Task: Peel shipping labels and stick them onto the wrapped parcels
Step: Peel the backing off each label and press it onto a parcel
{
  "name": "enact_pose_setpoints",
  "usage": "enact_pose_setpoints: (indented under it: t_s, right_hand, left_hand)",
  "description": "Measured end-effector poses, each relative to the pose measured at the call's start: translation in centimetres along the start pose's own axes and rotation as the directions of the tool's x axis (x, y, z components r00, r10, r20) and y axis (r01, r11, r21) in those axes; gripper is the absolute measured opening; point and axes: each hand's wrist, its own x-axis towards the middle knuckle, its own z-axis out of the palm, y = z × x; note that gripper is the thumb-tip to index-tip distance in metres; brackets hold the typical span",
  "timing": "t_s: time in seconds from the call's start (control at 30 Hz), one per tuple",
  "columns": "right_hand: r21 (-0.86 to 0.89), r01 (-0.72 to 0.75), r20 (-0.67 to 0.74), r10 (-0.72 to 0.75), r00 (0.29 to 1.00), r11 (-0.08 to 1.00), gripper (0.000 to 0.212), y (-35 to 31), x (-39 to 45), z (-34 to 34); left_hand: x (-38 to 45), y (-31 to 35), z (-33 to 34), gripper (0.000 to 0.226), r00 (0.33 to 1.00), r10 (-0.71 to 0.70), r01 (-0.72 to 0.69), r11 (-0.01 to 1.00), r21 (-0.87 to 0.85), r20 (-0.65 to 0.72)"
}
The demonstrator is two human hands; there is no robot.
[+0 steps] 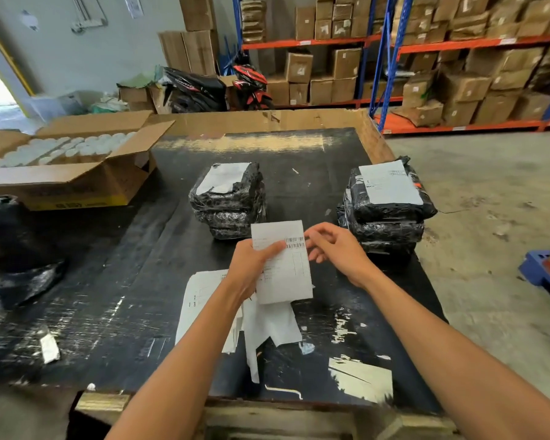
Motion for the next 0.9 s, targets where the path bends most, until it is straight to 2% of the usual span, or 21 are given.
enact_pose_setpoints:
  t_s: [0.13,0.6,0.73,0.9]
  right_hand:
    - [-0.152,0.035,-0.037,-0.042,0.998,0.988,0.012,0.1,0.3,0.0]
    - [-0.142,0.057,0.018,-0.055,0.998,0.988,0.018,-0.6,0.7,-0.1]
    - [-0.004,0.032,0.074,-0.032,0.997,0.999,0.019,-0.6,0.9,-0.1]
    - [0.220,-0.029,0.179,-0.011,0.984,0.975,0.022,-0.6,0.9,0.1]
  left_hand:
    - [0.5,0.3,0.1,0.026,1.000,0.016,-0.016,1.000,0.022,0.026]
    - [0.8,1.0,-0.2,0.020,0.999,0.029,-0.031,0.996,0.084,0.030]
    - [0.6,1.2,-0.3,0.020,0.998,-0.009,0.008,1.000,0.006,0.062]
    - [0.1,1.5,-0.3,0.026,0.982,-0.113,0.135,0.980,-0.144,0.154]
